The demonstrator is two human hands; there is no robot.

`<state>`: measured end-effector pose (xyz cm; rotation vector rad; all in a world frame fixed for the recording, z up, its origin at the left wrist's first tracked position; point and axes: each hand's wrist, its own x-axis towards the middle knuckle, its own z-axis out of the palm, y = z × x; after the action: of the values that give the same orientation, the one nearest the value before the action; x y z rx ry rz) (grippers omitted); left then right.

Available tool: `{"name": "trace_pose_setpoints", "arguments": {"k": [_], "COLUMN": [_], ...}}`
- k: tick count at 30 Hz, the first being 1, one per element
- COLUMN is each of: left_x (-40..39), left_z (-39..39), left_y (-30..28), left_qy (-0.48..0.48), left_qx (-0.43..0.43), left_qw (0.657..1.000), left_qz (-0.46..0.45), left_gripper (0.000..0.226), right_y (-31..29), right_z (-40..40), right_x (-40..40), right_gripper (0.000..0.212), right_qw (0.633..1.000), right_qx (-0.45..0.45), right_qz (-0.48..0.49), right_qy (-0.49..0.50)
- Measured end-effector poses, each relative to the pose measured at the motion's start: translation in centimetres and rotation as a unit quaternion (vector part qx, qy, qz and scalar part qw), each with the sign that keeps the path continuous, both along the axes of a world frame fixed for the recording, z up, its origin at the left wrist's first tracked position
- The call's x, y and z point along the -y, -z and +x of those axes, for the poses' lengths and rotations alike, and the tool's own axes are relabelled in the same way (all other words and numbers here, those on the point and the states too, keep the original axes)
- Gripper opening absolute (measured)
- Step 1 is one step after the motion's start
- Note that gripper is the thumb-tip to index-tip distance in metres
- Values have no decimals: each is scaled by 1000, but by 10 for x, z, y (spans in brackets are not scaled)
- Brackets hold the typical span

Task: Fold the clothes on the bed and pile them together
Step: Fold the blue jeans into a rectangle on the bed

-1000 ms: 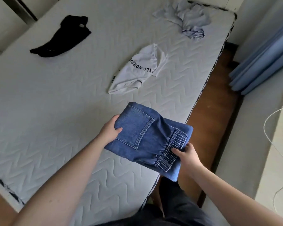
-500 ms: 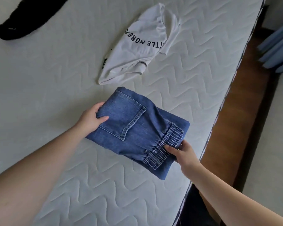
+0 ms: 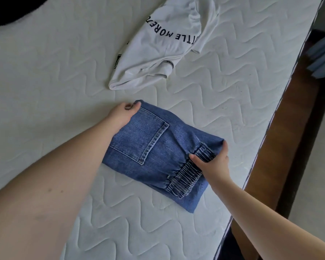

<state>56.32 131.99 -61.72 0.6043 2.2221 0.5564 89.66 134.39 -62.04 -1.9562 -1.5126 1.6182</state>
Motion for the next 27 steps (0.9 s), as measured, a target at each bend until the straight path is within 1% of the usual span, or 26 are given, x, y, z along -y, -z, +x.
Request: {"name": "trace_pose_setpoints", "arguments": {"k": [1, 2, 7, 8, 9, 10, 11, 13, 14, 16, 17, 19, 20, 22, 24, 25, 27], "left_x": [-8, -13, -11, -11, -11, -9, -4, 12, 25, 52, 64, 81, 86, 93, 97, 97, 95], "left_z": [4, 7, 22, 25, 30, 35, 41, 57, 66, 88, 104, 147, 170, 207, 225, 227, 227], "left_y": [2, 6, 25, 25, 26, 25, 23, 16, 12, 11, 12, 17, 21, 29, 39, 42, 43], "left_qy": [7, 8, -85, -81, -59, -29, 1, 52, 76, 108, 110, 92, 85, 83, 76, 69, 65], "left_qx": [-1, -5, -22, -54, -109, -176, -237, -323, -358, -405, -411, -394, -376, -347, -329, -323, -315], "left_qw": [1000, 1000, 995, 995, 992, 984, 972, 944, 929, 906, 903, 914, 922, 934, 941, 943, 944], "left_qz": [-2, -3, 39, 29, 7, -12, -12, 30, 48, 65, 63, 39, 19, -14, -37, -48, -70], "left_gripper": [46, 40, 31, 33, 38, 43, 46, 50, 52, 55, 56, 58, 58, 58, 57, 58, 59], "right_y": [4, 8, 20, 20, 19, 18, 17, 15, 13, 8, 6, 5, 6, 12, 23, 29, 35], "right_z": [1, 3, 15, 16, 16, 16, 18, 25, 30, 35, 33, 15, 2, -19, -22, -20, -13], "right_x": [-2, -3, -13, -15, -16, -16, -15, -14, -13, -13, -14, -14, -14, -16, -23, -27, -34], "right_gripper": [118, 114, 93, 91, 90, 91, 94, 98, 97, 89, 83, 69, 63, 56, 55, 56, 59], "right_qw": [1000, 1000, 999, 999, 998, 996, 990, 966, 950, 911, 883, 823, 800, 764, 736, 729, 730], "right_qx": [3, 4, 24, 32, 45, 66, 98, 162, 172, 156, 149, 139, 134, 140, 168, 177, 182], "right_qz": [8, 10, 12, 13, 18, 33, 65, 165, 218, 319, 368, 434, 444, 423, 400, 395, 384], "right_qy": [-4, -3, -18, -26, -38, -53, -73, -118, -143, -211, -251, -338, -382, -466, -520, -530, -535]}}
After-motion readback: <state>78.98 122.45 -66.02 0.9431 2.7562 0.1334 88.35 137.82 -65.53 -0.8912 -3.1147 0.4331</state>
